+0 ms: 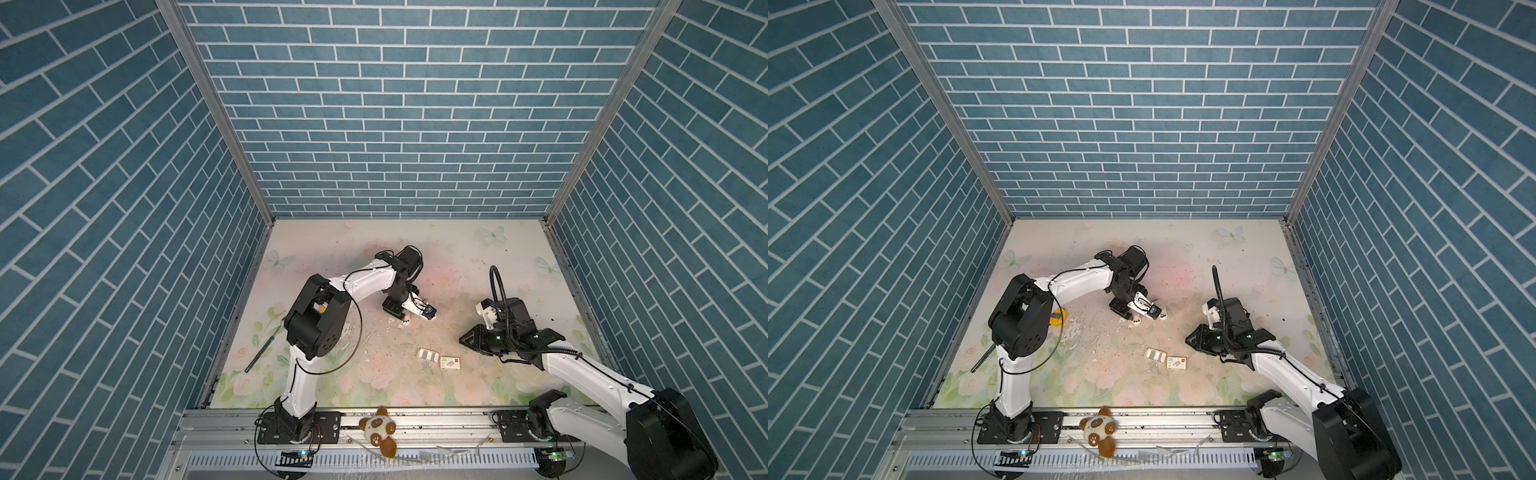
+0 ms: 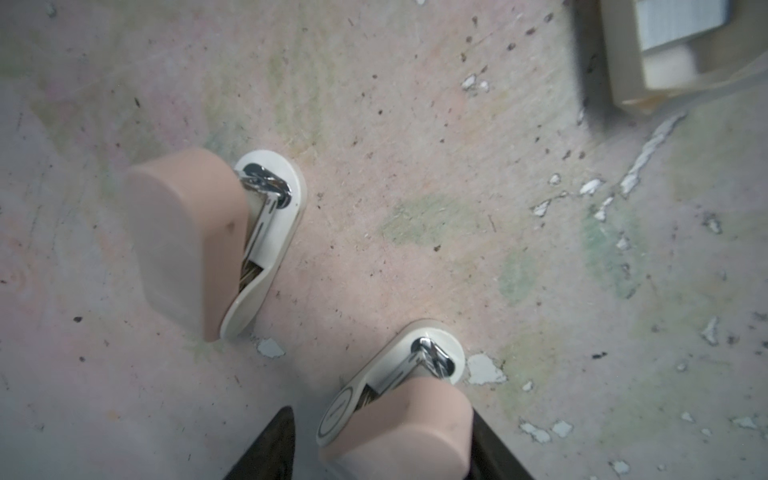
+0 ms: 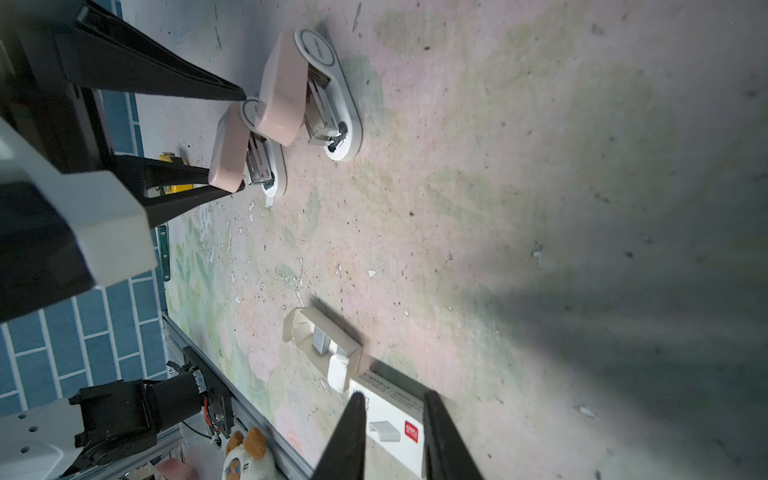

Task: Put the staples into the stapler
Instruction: 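Grasp the nearer pink stapler by its end with the left gripper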

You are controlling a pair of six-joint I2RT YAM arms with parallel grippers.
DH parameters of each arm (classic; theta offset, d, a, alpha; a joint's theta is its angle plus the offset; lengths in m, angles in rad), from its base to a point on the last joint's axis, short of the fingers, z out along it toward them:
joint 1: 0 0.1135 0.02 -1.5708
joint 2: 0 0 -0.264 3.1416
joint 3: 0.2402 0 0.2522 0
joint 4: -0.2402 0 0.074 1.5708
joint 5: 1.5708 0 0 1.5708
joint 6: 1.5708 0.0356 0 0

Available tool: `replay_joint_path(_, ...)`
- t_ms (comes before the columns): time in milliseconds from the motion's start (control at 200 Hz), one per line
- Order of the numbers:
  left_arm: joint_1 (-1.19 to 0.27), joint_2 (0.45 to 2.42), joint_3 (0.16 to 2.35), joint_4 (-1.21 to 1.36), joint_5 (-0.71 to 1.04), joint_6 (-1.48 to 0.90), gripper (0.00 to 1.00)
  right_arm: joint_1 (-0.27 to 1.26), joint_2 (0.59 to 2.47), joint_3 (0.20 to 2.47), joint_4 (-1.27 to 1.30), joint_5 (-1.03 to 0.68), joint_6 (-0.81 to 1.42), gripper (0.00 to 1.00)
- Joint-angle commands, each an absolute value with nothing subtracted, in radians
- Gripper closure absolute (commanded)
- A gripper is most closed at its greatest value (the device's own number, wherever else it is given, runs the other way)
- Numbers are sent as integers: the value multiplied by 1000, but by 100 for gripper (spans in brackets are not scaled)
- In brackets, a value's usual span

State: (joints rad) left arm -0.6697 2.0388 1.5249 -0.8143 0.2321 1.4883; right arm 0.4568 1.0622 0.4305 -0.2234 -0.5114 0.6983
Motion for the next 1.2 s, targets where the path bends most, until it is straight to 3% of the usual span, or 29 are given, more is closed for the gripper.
replay_joint_path(0, -681, 2051, 1516, -839, 219, 1485, 45, 448, 1054, 428, -221, -524, 673, 74)
replay_joint_path(250, -683, 2048, 1520, -860, 201, 1452, 66, 442, 1051, 427, -220, -535, 662, 75)
replay_joint_path(295, -684, 2045, 1519, -863, 202, 1443, 66, 440, 1051, 424, -213, -537, 661, 75)
replay_joint_path(390, -686, 2045, 1518, -865, 203, 1420, 54, 439, 1052, 421, -207, -540, 660, 75)
replay_joint_path(535, -687, 2049, 1524, -857, 219, 1379, 50, 436, 1055, 415, -197, -548, 658, 75)
replay_joint_path(855, -706, 2061, 1525, -848, 224, 1325, 55, 432, 1049, 401, -184, -561, 657, 76)
replay_joint_path(1195, -711, 2063, 1525, -846, 215, 1307, 71, 427, 1033, 389, -186, -566, 656, 77)
